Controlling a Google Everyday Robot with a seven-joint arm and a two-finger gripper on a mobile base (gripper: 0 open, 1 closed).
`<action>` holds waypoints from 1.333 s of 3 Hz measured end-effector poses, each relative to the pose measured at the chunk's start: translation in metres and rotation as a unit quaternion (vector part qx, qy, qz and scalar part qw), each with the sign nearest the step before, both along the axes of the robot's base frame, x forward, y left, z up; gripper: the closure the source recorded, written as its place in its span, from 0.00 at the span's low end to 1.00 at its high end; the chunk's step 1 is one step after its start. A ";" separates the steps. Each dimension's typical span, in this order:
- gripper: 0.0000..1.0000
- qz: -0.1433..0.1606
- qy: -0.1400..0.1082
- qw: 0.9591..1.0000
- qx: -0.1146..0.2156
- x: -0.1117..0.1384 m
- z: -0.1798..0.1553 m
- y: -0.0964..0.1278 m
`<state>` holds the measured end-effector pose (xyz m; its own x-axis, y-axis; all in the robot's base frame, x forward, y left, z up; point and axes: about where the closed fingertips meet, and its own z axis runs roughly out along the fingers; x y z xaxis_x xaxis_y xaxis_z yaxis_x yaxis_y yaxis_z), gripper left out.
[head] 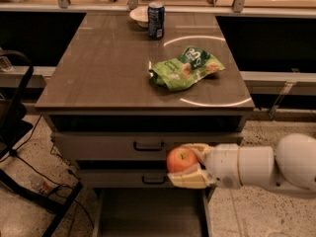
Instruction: Place apple into bottom drawer
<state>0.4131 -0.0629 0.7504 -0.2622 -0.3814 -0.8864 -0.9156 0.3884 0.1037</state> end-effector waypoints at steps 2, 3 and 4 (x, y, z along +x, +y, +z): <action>1.00 0.024 0.035 0.999 -0.028 -0.049 -0.141 -0.036; 1.00 0.016 0.067 0.997 -0.027 -0.060 -0.196 -0.049; 1.00 0.007 0.094 0.995 -0.017 -0.060 -0.236 -0.057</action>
Offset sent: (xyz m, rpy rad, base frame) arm -0.0726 -0.0614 -0.2324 -0.0691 0.1445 0.0615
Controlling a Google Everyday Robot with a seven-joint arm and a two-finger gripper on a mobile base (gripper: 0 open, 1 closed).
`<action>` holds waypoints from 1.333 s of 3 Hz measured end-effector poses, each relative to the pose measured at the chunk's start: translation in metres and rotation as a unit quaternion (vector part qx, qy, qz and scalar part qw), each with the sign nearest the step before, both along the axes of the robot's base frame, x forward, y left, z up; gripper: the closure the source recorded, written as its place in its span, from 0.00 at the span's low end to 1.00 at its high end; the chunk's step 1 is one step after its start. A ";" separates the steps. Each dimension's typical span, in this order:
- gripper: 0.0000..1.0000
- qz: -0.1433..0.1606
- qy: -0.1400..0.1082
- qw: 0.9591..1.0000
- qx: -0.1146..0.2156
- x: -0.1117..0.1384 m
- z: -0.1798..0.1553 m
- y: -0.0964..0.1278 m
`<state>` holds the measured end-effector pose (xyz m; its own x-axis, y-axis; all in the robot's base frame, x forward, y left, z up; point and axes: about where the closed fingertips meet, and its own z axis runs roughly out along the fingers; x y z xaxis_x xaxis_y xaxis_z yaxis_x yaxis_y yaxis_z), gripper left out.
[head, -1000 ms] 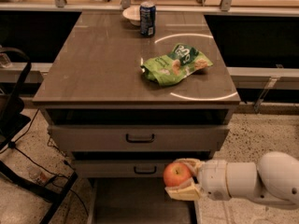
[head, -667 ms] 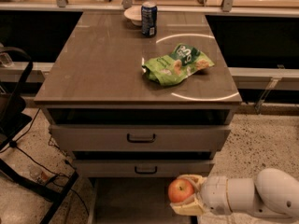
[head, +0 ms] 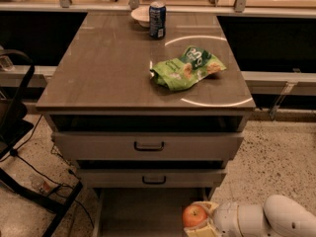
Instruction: Place apple into bottom drawer
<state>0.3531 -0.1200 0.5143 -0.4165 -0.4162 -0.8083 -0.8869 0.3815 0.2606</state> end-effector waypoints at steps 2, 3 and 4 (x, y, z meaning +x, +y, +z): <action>1.00 0.003 0.031 0.999 0.012 0.007 -0.044 0.000; 1.00 0.002 0.033 0.999 0.005 0.009 -0.047 0.002; 1.00 0.025 0.046 0.999 0.006 0.026 -0.080 0.010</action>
Offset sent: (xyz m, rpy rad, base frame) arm 0.0060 -0.0019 -0.0359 0.0166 0.0500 0.0033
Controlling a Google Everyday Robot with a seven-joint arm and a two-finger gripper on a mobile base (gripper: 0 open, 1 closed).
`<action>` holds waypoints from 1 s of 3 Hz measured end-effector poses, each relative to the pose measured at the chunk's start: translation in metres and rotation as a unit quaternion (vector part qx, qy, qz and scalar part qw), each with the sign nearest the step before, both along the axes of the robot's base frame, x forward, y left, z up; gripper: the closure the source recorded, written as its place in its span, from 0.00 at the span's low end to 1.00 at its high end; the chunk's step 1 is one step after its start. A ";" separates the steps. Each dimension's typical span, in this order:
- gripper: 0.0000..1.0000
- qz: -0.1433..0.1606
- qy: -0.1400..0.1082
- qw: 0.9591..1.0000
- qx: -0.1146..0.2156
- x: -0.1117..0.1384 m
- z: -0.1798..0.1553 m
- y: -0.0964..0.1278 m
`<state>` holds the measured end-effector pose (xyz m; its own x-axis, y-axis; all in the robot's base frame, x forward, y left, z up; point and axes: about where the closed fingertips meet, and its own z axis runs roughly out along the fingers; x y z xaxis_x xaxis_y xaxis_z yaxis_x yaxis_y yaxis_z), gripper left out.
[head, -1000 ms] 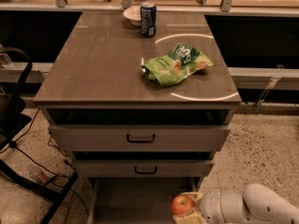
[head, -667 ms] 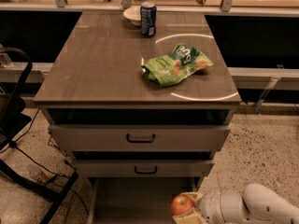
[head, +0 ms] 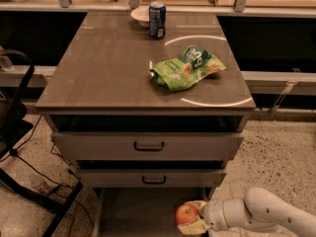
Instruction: Place apple into bottom drawer
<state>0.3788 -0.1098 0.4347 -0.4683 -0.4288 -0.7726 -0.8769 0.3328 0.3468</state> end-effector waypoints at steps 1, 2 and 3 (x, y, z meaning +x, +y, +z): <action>1.00 0.031 0.013 0.999 0.010 0.017 -0.041 0.011; 1.00 0.050 0.012 0.998 0.030 0.044 -0.090 0.014; 1.00 0.037 -0.025 0.995 0.085 0.067 -0.125 0.003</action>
Offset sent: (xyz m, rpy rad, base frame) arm 0.0803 0.0073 -0.1472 0.1119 -0.0031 0.1219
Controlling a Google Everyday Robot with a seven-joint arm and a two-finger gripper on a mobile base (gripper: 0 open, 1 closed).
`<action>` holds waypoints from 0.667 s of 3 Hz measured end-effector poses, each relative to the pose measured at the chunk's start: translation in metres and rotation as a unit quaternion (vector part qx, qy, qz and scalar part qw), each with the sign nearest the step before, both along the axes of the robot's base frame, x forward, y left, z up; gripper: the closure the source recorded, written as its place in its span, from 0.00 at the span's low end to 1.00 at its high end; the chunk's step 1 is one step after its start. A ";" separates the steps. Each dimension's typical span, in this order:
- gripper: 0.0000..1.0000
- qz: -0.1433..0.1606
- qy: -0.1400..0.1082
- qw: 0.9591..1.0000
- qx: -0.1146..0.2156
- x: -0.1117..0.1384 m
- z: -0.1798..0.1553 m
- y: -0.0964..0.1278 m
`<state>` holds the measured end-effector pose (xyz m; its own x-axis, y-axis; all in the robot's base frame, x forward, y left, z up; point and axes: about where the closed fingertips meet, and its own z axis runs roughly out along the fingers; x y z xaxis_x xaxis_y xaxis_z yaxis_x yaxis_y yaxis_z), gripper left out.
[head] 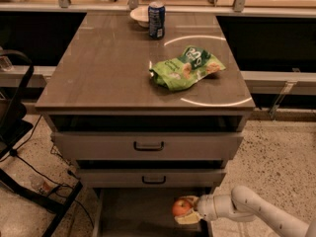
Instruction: Place apple into bottom drawer
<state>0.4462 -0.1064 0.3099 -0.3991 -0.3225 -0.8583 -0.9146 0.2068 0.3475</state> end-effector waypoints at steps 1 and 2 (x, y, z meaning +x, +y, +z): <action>1.00 -0.014 -0.025 0.999 0.036 0.009 -0.014 -0.010; 1.00 -0.007 -0.048 0.996 0.071 0.014 -0.021 -0.011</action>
Offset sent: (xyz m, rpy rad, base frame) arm 0.0197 -0.0191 -0.0263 0.2223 -0.1557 0.0010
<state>0.4604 -0.1176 0.2892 -0.3165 -0.1893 -0.9295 -0.9424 0.1748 0.2853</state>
